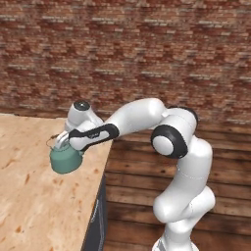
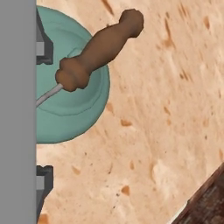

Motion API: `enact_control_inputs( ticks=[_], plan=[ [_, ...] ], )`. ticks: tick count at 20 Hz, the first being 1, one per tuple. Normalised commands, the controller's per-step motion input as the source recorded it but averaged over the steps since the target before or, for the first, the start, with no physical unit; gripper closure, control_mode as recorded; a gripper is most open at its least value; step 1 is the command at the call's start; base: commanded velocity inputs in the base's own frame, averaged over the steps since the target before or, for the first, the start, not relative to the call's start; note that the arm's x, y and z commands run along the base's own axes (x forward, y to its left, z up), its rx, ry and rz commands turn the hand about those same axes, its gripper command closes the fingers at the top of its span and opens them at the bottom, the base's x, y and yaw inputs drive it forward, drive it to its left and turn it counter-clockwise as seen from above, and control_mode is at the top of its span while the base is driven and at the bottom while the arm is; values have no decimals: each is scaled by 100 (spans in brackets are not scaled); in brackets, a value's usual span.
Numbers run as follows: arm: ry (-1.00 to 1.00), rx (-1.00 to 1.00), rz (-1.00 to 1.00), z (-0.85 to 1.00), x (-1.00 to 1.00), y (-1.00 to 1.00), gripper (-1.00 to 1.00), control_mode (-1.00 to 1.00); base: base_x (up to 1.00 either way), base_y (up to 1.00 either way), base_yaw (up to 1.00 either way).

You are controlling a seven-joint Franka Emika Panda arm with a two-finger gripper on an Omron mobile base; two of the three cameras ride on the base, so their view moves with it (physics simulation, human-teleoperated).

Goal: The kettle is done boiling. Turn off the stove, then wait for 300 timesteps before moving the kettle to the dining table.

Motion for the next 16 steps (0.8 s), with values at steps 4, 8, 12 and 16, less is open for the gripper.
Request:
enact_control_inputs(
  ticks=[4, 8, 12, 16],
  plan=[
    [0, 0, 0, -15, -20, 0, -100, -100, 0, 0, 0],
    [-3, 0, 3, -26, -27, -7, -100, -100, 0, 0, 0],
    [-8, 0, 1, -31, -33, -30, -100, -100, 0, 0, 0],
    [-8, 0, 1, -16, -2, -33, -100, -100, 0, 0, 0]
  ],
)
